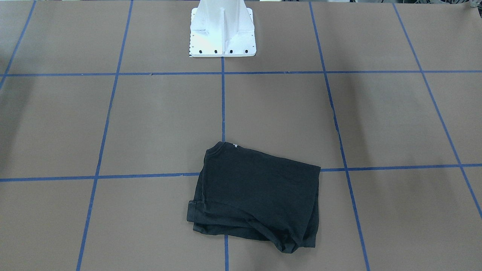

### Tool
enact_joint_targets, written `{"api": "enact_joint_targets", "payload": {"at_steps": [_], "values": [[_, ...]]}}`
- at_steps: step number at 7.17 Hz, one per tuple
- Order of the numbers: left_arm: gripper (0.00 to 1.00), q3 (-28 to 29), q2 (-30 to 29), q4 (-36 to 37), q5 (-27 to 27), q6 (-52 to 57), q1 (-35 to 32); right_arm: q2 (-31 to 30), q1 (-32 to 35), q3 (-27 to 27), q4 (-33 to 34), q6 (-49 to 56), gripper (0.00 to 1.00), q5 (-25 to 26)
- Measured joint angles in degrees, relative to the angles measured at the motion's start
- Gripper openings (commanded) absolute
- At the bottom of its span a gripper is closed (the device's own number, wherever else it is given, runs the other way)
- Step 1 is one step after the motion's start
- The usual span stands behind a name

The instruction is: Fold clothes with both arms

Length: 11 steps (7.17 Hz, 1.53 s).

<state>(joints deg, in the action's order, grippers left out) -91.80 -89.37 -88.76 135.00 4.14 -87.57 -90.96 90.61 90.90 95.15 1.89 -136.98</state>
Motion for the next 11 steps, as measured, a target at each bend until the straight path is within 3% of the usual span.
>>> {"api": "enact_joint_targets", "payload": {"at_steps": [11], "values": [[1.0, 0.04, -0.1, 0.0, 0.04, -2.49, -0.67, 0.08, 0.09, -0.36, 0.04, -0.22, 1.0, -0.04]]}}
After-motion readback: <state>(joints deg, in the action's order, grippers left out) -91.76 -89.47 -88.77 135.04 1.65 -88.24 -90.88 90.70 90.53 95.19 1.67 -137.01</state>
